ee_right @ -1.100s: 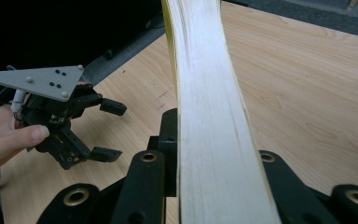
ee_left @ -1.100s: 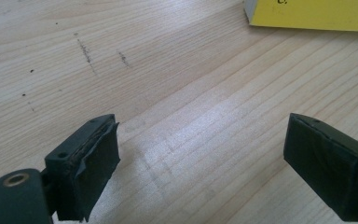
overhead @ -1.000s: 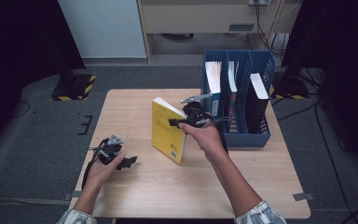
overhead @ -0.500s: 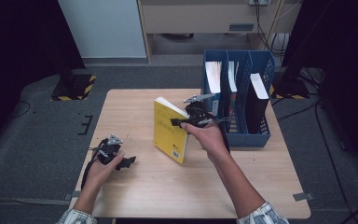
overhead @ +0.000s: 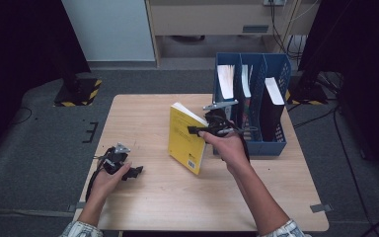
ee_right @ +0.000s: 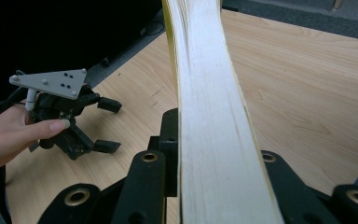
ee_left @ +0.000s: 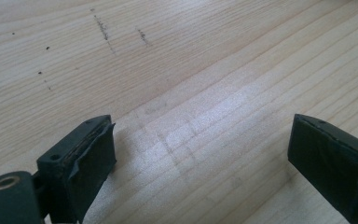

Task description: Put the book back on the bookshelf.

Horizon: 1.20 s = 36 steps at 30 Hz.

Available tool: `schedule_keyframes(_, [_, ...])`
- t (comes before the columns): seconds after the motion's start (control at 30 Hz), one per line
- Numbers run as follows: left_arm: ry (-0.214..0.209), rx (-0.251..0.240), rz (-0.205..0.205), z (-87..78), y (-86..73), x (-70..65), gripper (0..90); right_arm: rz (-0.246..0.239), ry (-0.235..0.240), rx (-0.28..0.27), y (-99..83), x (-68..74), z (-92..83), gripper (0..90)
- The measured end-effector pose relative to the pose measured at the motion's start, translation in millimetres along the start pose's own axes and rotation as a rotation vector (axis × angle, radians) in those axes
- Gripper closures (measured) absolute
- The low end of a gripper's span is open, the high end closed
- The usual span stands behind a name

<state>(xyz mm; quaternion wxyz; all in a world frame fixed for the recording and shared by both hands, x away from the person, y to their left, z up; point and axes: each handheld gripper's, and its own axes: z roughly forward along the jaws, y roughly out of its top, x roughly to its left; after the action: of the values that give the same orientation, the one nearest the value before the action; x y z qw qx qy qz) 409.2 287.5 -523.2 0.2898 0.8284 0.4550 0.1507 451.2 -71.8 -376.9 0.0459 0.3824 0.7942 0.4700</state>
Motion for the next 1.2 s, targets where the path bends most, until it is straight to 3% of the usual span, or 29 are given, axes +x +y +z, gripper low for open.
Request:
schedule_keyframes(0.57, [0.009, 0.015, 0.012, 2.5, -1.3, -1.8, 4.2, 0.035, -0.006, -0.03, -21.6, -10.0, -34.9, 75.1])
schedule_keyframes(1.2, [0.019, -0.043, 0.006, 4.5, -7.9, -2.5, 1.0, 0.091, -0.024, -0.06, -48.1, -29.3, -74.7, 75.1])
